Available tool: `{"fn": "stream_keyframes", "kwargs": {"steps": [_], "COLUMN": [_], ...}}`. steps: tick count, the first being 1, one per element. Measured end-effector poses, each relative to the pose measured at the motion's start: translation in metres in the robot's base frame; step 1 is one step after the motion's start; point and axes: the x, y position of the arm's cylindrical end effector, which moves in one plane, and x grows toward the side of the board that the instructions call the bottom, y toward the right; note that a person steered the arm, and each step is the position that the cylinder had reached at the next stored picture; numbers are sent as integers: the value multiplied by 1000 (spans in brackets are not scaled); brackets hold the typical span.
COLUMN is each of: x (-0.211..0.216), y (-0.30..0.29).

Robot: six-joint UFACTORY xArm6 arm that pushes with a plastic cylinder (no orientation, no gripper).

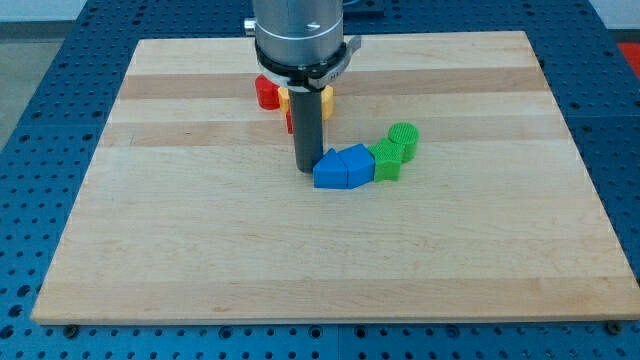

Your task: Separate the blue triangle and blue cube

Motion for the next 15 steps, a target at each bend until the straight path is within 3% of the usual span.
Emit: {"fn": "stream_keyframes", "kwargs": {"steps": [2,4,6,9,12,14,15], "x": [-6,-26,-9,12,74,68,52], "y": [4,56,61,124,131,201,192]}}
